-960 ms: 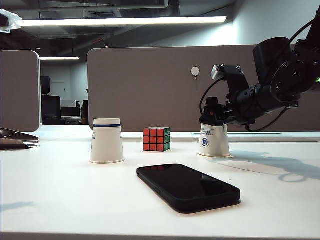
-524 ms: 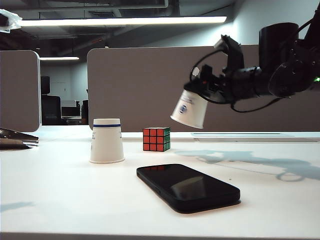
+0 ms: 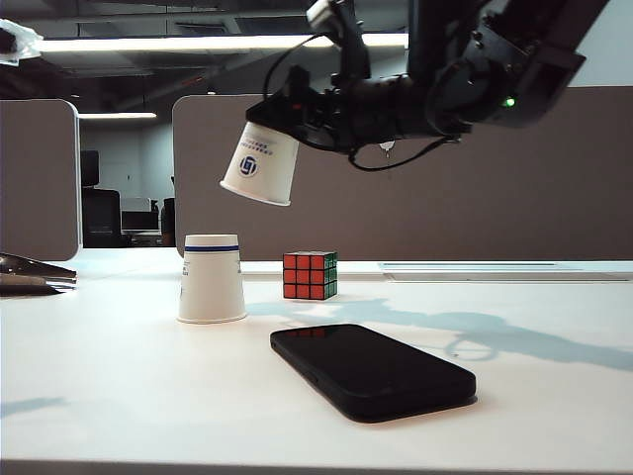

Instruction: Carefully pick up the cup on the right and stack it on top of the cup on the left.

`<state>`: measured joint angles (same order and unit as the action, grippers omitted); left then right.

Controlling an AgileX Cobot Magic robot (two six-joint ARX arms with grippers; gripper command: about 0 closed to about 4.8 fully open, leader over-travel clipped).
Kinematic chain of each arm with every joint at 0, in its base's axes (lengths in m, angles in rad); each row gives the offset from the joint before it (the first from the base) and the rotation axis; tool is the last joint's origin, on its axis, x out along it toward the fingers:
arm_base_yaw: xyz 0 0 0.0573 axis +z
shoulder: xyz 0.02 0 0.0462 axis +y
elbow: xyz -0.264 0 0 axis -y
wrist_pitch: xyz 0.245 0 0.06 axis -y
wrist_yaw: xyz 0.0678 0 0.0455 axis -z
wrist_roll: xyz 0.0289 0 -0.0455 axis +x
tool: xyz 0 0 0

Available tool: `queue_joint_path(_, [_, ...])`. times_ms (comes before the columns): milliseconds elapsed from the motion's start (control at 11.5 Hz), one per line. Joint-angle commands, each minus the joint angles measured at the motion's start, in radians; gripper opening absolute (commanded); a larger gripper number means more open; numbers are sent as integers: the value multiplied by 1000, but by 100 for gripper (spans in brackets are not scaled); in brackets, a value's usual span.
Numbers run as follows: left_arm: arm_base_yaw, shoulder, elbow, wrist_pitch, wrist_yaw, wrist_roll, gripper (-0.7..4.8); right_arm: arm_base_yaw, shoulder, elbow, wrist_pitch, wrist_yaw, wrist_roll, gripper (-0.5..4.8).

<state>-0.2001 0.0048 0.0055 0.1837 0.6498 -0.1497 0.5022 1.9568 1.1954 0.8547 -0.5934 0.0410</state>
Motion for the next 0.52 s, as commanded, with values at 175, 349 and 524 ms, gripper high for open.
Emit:
queue_joint_path(175, [0,1,2,13,-246,4,-5,91,27,57,-84,102,-92,306])
queue_joint_path(349, [0,0,2,5,-246,4,-5,96,59,92,-98,106,-96,306])
queue_joint_path(524, [0,1,2,-22,-246,3,-5,102,121,163,-145,110,-95,306])
